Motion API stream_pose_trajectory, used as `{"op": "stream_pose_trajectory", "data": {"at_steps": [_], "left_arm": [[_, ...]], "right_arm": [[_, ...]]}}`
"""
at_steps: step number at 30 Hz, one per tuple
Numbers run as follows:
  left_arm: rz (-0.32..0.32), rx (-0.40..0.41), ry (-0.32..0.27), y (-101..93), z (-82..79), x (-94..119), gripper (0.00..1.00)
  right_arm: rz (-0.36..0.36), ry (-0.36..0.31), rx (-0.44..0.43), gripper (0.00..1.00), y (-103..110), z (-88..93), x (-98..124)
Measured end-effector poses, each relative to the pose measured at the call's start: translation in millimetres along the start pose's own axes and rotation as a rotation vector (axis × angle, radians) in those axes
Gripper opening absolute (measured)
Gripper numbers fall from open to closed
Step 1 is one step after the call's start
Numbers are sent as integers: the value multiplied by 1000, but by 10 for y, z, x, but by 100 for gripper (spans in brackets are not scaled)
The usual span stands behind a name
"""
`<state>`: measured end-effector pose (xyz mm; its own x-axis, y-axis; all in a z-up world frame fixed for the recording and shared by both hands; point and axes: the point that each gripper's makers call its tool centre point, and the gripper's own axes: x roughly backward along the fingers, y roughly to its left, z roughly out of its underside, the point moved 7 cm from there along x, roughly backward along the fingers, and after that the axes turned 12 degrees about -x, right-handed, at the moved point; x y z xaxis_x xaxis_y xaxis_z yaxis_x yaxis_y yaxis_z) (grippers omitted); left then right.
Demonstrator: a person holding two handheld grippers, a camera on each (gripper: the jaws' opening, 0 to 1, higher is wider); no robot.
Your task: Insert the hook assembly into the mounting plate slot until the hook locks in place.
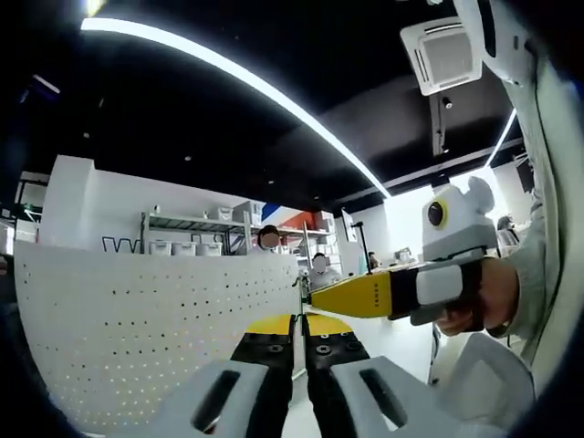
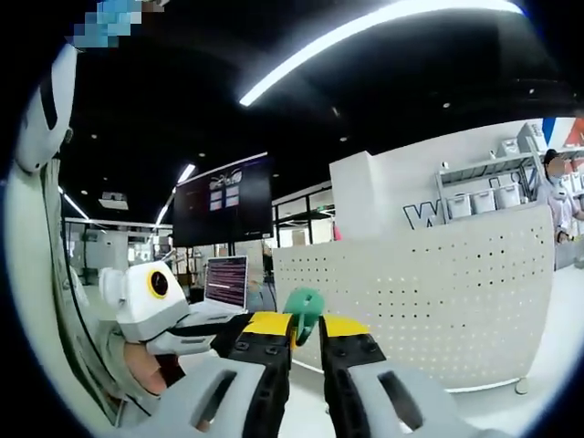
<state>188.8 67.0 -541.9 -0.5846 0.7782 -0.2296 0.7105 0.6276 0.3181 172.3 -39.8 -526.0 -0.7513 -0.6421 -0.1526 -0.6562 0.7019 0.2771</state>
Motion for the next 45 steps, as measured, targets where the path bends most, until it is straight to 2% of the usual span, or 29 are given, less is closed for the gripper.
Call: {"op": "stream_pose_trajectory", "data": {"at_steps": [9, 18, 31, 45], "left_arm": [[-3, 12, -8, -12, -24, -14, 3], [-3, 4, 1, -18, -10, -6, 3], [-5, 6, 9, -33, 18, -2, 4], [-13, 4, 34, -30, 37, 17, 6]], "right_arm": [[-6, -6, -2, 4, 20, -10, -14], [-5, 8, 5, 3, 42, 7, -8], [3, 26, 81, 1, 84, 20, -2], [7, 31, 76, 1, 67, 23, -21]]}}
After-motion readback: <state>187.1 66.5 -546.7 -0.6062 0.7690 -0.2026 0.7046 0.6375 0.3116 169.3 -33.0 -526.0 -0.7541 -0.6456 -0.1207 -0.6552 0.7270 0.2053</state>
